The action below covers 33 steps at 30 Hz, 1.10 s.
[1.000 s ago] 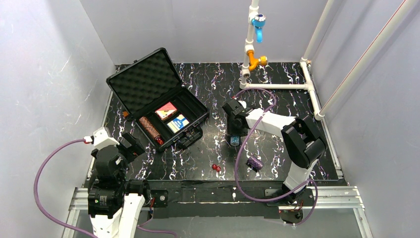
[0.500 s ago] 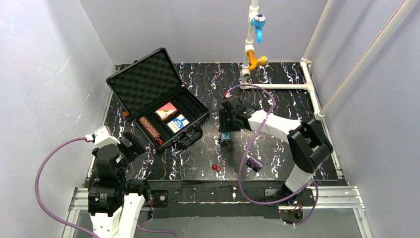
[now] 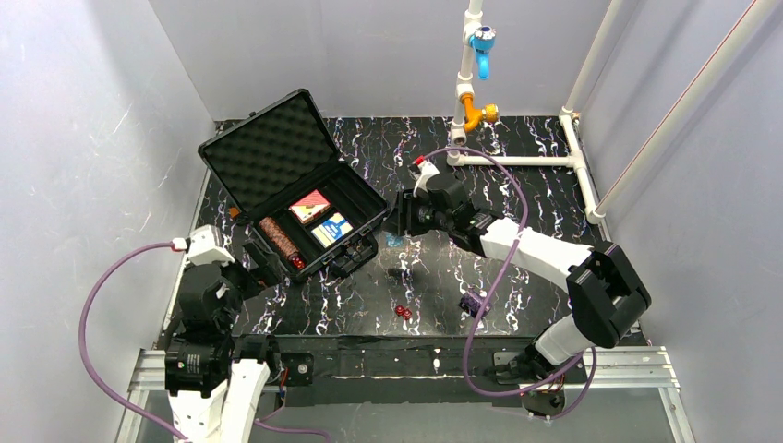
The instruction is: Pack up texas hold em set
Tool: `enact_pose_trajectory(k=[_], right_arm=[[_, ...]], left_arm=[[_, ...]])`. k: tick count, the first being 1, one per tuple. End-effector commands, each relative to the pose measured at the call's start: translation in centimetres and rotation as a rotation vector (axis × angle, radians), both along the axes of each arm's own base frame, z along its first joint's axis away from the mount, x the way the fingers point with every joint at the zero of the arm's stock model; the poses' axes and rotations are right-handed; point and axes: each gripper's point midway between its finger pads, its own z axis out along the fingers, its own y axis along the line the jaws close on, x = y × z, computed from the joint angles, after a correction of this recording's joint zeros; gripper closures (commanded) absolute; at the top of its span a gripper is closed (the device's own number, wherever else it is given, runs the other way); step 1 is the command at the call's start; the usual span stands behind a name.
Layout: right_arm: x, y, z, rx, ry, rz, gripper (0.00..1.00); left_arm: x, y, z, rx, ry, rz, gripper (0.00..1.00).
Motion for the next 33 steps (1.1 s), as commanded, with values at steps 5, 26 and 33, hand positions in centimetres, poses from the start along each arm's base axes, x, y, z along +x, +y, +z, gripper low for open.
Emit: enact_pose_trajectory(k=[5, 26, 33], right_arm=[[-2.1, 4.1, 11.8, 0.416, -0.239, 0.214, 0.99], [-11.9, 8.8, 22.9, 0.834, -0.304, 0.628, 0.99], [-12.8, 9.5, 23.5, 0.879, -0.273, 0.659, 0.99]], left_arm=[[0.8, -9.1, 3.5, -0.165, -0.082, -0.523, 0.02], [0.9, -15.8, 8.1, -0.413, -0.164, -0.969, 0.13], [0.3, -16.6, 8.8, -0.447, -0.195, -1.061, 0.19]])
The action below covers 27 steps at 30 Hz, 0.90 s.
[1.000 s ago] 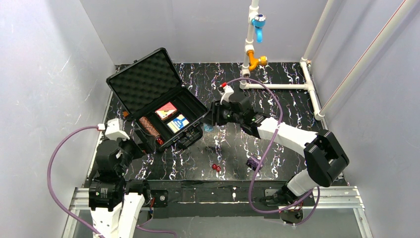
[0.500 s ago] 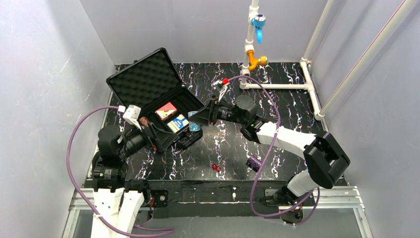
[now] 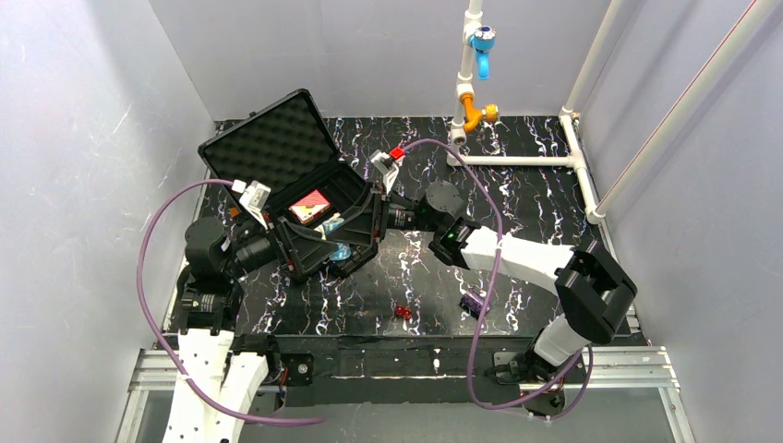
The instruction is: Pack up texas hold em set
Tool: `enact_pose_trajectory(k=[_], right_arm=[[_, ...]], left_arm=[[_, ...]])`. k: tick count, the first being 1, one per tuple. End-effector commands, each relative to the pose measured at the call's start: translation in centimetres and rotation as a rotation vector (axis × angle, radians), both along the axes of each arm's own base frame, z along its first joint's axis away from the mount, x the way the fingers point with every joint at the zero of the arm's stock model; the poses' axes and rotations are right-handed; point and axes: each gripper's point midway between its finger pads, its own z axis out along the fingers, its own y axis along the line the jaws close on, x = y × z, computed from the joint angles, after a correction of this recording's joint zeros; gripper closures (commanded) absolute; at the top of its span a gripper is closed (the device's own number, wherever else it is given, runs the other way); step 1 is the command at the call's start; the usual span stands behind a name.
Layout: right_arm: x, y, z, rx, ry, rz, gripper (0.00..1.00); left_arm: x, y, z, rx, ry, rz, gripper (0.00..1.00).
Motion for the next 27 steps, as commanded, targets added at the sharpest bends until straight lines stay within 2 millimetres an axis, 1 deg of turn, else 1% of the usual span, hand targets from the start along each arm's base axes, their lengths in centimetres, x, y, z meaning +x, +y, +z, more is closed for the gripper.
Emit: enact_pose_trajectory(k=[1, 6, 12, 23, 27], right_arm=[[-1.0, -0.3, 5.5, 0.17, -0.07, 0.036, 0.99], [-1.2, -0.1, 6.1, 0.208, -0.047, 0.055, 0.99], [-1.8, 0.3, 6.8, 0.247, -0.015, 0.095, 0.99], [-2.5, 0.6, 6.6, 0.26, 0.009, 0.113, 0.99], [-2.4, 0.7, 6.5, 0.261, 0.015, 0.103, 0.99]], left_arm=[[-1.2, -0.9, 1.1, -0.034, -0.06, -0.101, 0.2], [-1.5, -1.2, 0.8, -0.045, -0.056, -0.133, 0.28], [-1.4, -1.3, 0.8, -0.059, -0.061, -0.139, 0.34], [-0.7, -1.1, 0.8, -0.065, -0.071, -0.094, 0.38], [-0.5, -1.1, 0.7, -0.075, -0.068, -0.085, 0.42]])
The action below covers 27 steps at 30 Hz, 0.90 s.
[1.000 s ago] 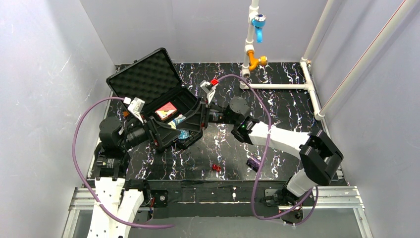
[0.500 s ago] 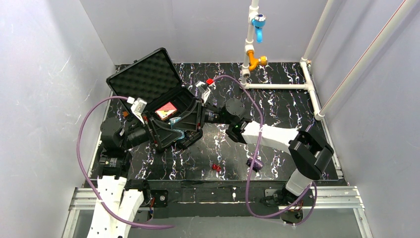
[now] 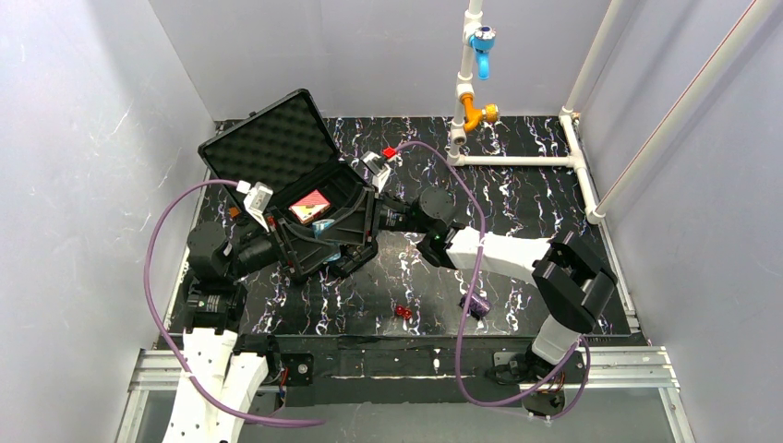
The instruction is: Pack up texas hold em set
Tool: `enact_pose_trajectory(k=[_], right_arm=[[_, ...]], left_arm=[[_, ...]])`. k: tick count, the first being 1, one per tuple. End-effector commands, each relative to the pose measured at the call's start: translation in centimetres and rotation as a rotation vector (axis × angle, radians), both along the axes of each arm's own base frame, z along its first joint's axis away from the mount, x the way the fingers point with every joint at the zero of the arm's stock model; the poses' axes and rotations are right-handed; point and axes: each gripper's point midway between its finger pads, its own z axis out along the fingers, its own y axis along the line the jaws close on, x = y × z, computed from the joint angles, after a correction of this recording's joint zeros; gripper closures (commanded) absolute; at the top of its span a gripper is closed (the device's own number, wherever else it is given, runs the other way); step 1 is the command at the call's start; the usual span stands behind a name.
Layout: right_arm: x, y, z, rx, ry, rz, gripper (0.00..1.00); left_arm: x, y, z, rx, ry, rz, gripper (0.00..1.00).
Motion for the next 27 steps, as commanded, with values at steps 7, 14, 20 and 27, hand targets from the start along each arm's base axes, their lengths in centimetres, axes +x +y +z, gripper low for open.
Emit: enact_pose_trajectory(k=[7, 14, 20, 27], right_arm=[[-1.1, -1.1, 4.9, 0.169, -0.086, -0.024, 0.99], [-1.1, -1.2, 4.8, 0.172, -0.084, -0.033, 0.99], [-1.1, -1.2, 4.7, 0.169, -0.086, -0.032, 0.65], [-1.1, -1.1, 4.5, 0.162, -0.083, -0.035, 0.29]], left_arm=[[1.1, 0.1, -0.6, -0.018, 0.026, 0.035, 0.62], [1.0, 0.2, -0.9, -0.02, 0.032, 0.041, 0.9], [0.6, 0.3, -1.1, -0.021, 0.028, 0.051, 1.0], [0.4, 0.3, -1.3, -0.016, 0.027, 0.059, 1.0]])
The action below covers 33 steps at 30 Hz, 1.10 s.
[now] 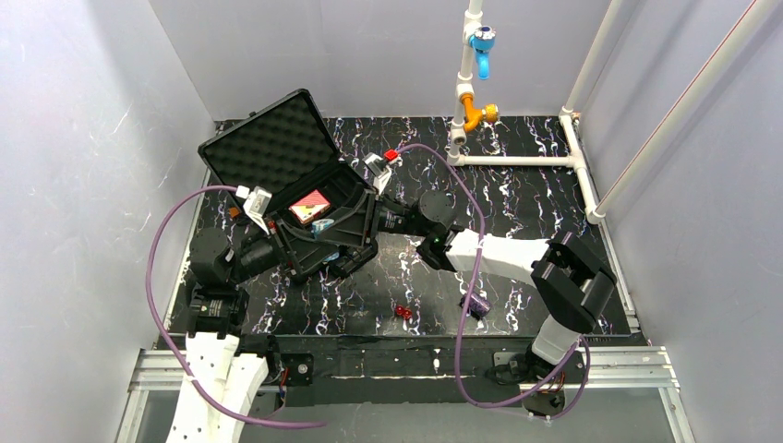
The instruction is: Pack up texas hold em set
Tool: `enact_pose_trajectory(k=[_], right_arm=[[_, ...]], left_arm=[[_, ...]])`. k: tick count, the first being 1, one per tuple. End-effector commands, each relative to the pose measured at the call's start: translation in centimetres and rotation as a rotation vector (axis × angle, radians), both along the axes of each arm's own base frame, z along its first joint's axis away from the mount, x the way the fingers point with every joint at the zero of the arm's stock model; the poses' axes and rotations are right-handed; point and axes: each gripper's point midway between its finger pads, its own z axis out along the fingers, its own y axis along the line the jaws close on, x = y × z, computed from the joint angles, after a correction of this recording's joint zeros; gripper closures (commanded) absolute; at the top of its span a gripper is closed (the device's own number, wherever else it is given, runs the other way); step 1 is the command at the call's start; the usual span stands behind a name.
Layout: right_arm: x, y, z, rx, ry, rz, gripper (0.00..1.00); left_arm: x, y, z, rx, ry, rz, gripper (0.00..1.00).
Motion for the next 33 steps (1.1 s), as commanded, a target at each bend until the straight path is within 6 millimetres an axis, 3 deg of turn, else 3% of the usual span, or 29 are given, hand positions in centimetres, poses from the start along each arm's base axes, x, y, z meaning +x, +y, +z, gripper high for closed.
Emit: enact_pose_trajectory(k=[1, 6, 13, 18, 21, 27, 33], right_arm=[[-1.5, -1.4, 4.8, 0.15, -0.088, 0.009, 0.23], [-1.3, -1.3, 4.6, 0.137, -0.094, -0.003, 0.02], [-0.2, -1.0, 3.5, 0.053, -0.12, -0.083, 0.02], [2.4, -1.5, 0.9, -0.131, -0.145, -0.257, 0.02], [3.5, -2.7, -0.6, -0.229, -0.206, -0.354, 0.02], [8.0, -6.7, -3.3, -0.41, -0.249, -0.678, 0.02], [10.8, -10.2, -4.6, -0.506, -0.289, -0.894, 0.02]], left_arm=[[0.2, 0.2, -0.6, 0.015, 0.002, 0.025, 1.0], [0.1, 0.3, -0.6, 0.022, -0.001, 0.032, 1.0], [0.0, 0.4, -0.9, 0.035, 0.002, 0.039, 1.0], [0.1, 0.7, -1.5, 0.05, 0.018, 0.062, 1.0], [0.3, 1.2, -2.1, 0.084, 0.046, 0.106, 1.0], [0.7, 2.2, -3.6, 0.134, 0.088, 0.179, 1.0], [1.7, 3.6, -4.9, 0.193, 0.135, 0.283, 1.0]])
